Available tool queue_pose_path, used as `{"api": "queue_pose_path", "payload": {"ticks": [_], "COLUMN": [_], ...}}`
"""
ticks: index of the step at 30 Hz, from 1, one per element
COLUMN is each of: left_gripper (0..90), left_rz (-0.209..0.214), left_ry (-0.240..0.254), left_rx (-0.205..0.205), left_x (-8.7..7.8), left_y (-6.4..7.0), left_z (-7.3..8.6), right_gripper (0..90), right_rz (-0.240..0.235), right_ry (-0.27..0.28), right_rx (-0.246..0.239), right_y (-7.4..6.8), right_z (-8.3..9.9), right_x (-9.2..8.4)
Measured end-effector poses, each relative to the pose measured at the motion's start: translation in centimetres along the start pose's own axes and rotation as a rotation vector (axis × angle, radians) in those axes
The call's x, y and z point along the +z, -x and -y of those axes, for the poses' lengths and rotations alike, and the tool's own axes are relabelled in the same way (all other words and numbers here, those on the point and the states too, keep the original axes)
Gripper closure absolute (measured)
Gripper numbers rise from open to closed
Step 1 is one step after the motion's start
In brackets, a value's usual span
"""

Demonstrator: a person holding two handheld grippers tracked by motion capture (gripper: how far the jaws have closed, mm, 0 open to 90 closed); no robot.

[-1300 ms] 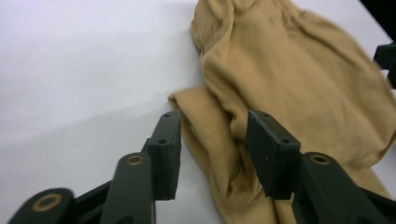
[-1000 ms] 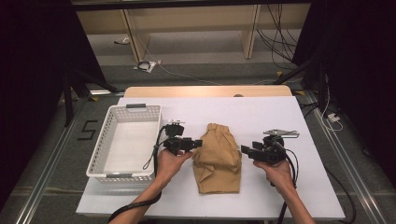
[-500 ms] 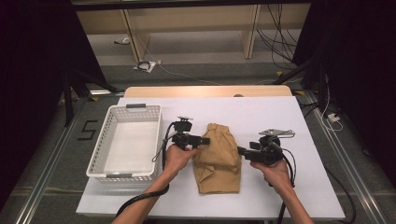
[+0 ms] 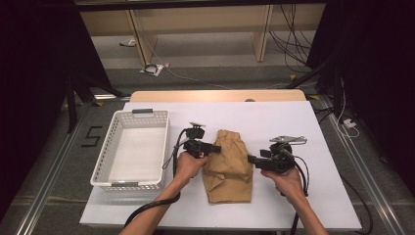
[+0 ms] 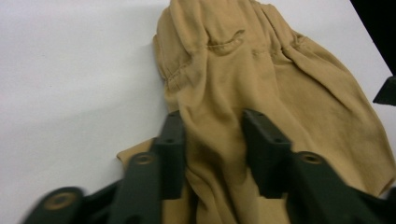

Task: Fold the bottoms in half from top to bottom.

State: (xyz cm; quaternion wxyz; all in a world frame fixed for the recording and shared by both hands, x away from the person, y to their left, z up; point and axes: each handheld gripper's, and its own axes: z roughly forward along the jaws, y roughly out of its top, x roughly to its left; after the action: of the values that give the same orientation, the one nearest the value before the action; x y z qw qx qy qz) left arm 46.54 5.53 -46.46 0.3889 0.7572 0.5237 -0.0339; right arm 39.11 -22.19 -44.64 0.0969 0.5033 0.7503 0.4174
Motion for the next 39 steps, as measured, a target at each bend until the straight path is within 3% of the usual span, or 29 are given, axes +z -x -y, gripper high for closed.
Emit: {"api": "queue_pose_path", "payload": {"ticks": [3,6,14,23,25,28,32,39], "left_gripper": [79.5,84.2,86.2,86.3,86.3,86.1,85.7,84.7], "left_rz": [0.004,0.013,0.042,0.064,0.066,0.074,0.090,0.126], "left_ry": [0.007,0.017,0.032,0.036,0.037,0.038,0.036,0.043], "left_rx": [0.038,0.067,0.106,0.121,0.123,0.129,0.141,0.169], "left_x": [-0.3,-0.7,-1.7,-2.1,-2.2,-2.4,-2.8,-3.9], "left_y": [0.6,0.9,1.0,1.1,1.1,1.1,1.0,1.3], "left_z": [0.2,0.4,1.1,1.3,1.3,1.4,1.6,2.2], "right_gripper": [38.3,38.4,38.7,41.7,46.2,65.4,85.4,87.7], "right_rz": [-0.001,-0.001,-0.007,-0.034,-0.051,-0.088,-0.079,-0.119], "right_ry": [0.003,0.003,-0.005,-0.043,-0.069,-0.076,-0.057,0.004], "right_rx": [-0.005,-0.007,-0.007,0.009,0.022,0.040,0.026,-0.015], "right_y": [0.0,0.0,-0.3,-0.6,-0.7,-0.8,-1.4,-2.8], "right_z": [0.0,0.0,-0.5,-2.3,-2.6,-2.8,-2.8,-2.4], "right_x": [0.0,0.0,0.6,3.2,4.0,4.6,3.9,1.7]}}
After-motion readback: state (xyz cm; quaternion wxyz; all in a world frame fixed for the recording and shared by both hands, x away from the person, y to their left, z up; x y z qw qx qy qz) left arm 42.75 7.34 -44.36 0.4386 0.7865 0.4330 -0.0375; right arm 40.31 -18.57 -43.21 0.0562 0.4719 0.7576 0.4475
